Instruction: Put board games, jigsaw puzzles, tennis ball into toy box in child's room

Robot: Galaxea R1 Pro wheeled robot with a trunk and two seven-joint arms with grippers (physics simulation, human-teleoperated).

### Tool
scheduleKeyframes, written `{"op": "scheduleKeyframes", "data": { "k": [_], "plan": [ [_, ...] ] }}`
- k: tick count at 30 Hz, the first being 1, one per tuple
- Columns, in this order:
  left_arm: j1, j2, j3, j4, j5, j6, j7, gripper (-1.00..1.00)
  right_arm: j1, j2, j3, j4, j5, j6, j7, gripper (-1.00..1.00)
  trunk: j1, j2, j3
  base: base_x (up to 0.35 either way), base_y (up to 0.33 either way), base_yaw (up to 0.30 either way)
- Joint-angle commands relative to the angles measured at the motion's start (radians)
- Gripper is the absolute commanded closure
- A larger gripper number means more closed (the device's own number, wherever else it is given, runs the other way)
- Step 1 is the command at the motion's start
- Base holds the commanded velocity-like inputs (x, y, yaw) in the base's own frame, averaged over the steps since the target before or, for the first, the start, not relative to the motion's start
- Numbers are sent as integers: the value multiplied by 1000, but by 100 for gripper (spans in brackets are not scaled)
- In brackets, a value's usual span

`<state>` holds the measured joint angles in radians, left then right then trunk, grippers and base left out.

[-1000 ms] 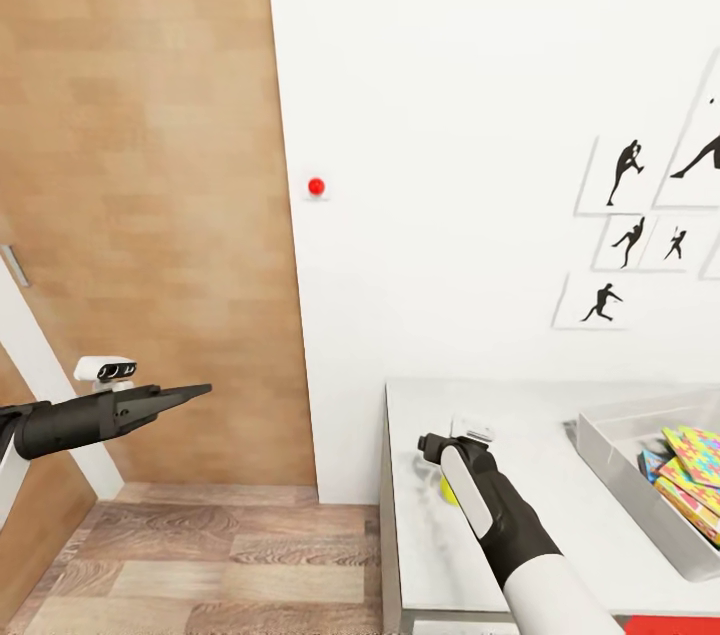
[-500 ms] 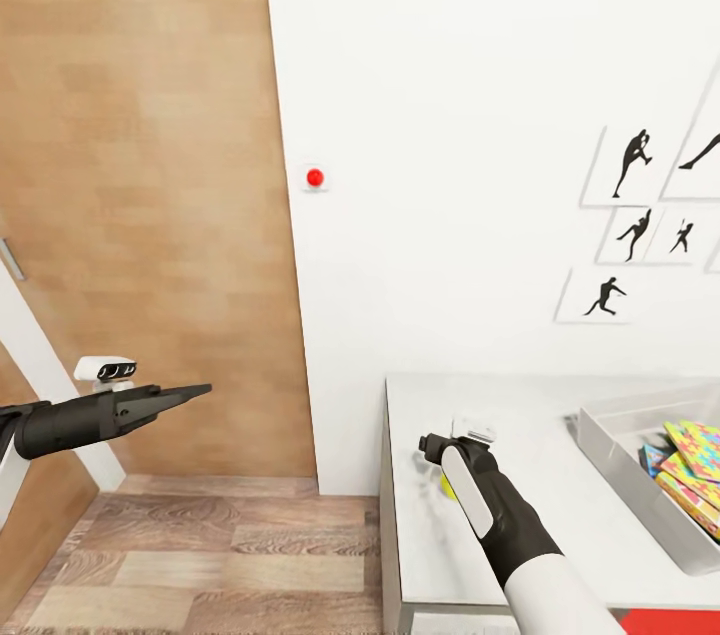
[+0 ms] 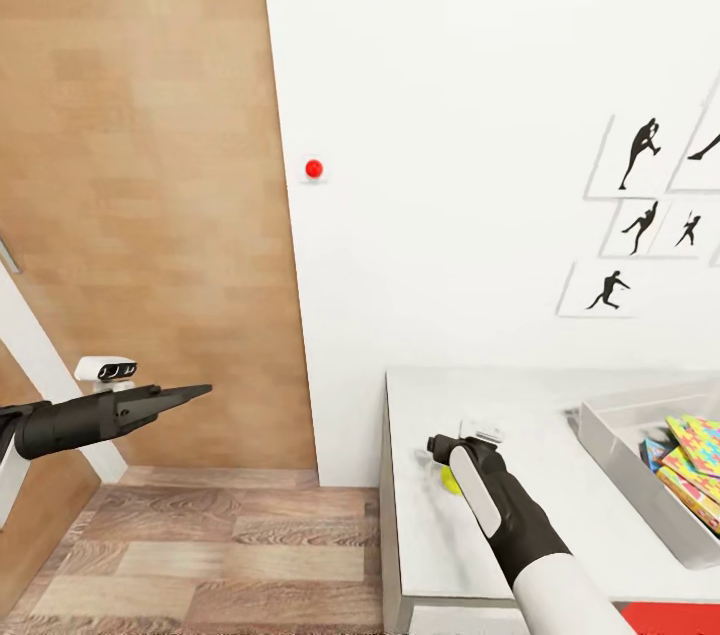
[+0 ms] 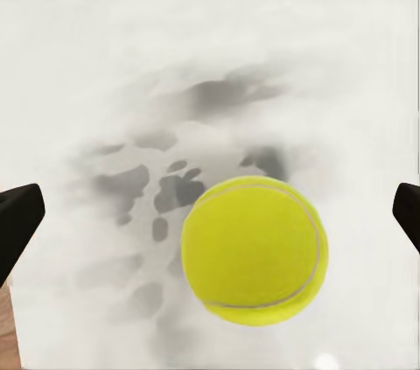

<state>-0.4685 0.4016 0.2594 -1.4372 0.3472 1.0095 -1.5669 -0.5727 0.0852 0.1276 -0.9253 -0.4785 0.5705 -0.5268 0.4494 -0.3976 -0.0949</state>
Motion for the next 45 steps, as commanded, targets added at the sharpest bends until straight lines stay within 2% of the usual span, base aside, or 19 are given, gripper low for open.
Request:
{"op": "scheduleKeyframes", "data": {
  "k": [1, 45],
  "plan": [
    [-1, 0, 0, 0, 0, 11, -4, -100, -1, -1, 2, -1, -10, 1, -10, -100, 1, -2, -4, 0, 0, 0],
    [-1, 0, 0, 0, -2, 11, -4, -100, -1, -5, -1, 11, -10, 2, -9, -100, 1, -2, -76, 0, 0, 0]
  ]
}}
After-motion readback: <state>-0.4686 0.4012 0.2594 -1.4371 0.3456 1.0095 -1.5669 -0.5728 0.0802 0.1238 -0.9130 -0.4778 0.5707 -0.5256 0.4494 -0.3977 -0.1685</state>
